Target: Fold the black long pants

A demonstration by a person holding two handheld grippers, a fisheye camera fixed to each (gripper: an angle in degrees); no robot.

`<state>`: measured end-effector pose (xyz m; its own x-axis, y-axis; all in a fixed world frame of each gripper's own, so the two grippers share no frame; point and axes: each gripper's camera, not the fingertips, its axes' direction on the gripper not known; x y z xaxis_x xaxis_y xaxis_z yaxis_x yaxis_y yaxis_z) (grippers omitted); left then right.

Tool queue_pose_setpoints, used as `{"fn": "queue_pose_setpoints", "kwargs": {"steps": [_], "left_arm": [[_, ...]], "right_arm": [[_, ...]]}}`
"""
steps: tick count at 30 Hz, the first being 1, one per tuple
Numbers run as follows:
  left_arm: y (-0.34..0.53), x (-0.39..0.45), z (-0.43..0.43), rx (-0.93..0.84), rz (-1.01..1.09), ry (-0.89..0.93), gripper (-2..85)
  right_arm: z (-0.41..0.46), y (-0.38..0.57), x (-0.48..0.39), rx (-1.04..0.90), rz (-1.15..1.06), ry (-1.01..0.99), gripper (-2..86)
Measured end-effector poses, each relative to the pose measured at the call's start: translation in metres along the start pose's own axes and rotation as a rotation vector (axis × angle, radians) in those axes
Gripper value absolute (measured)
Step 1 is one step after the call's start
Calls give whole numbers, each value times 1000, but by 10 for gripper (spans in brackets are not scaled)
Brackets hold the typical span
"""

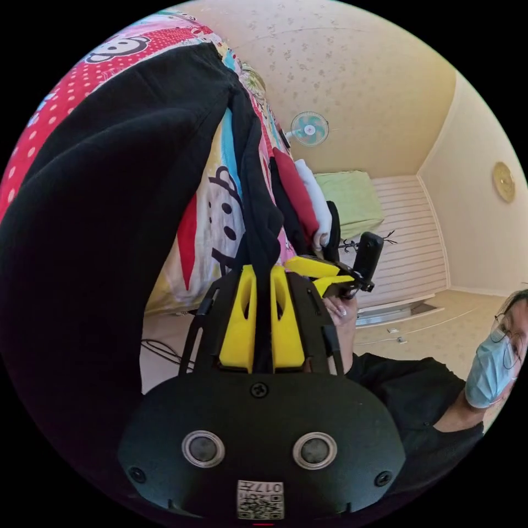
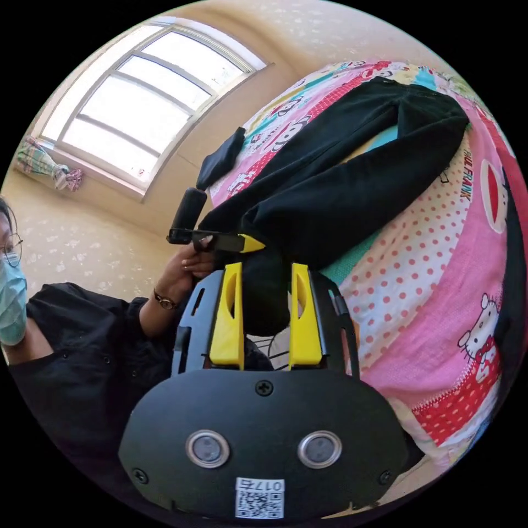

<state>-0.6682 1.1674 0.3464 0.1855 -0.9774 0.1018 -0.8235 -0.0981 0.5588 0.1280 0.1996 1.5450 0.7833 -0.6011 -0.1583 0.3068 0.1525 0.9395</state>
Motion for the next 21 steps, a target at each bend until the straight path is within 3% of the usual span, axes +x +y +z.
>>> {"fn": "queue_pose_setpoints", "kwargs": {"steps": [3, 7, 11, 16, 21], "left_arm": [[-2, 4, -10, -22, -8, 29, 56], [9, 25, -40, -34, 3, 131, 156], [18, 58, -69, -71, 8, 91, 225], [11, 96, -31, -366, 55, 87, 123], [13, 123, -40, -329, 147, 49, 45]], "right_arm": [[36, 27, 1, -94, -5, -95, 76], [54, 60, -11, -7, -67, -393, 39], [67, 69, -27, 15, -142, -497, 28], [101, 60, -51, -70, -233, -400, 22], [91, 62, -29, -268, -366, -430, 41]]}}
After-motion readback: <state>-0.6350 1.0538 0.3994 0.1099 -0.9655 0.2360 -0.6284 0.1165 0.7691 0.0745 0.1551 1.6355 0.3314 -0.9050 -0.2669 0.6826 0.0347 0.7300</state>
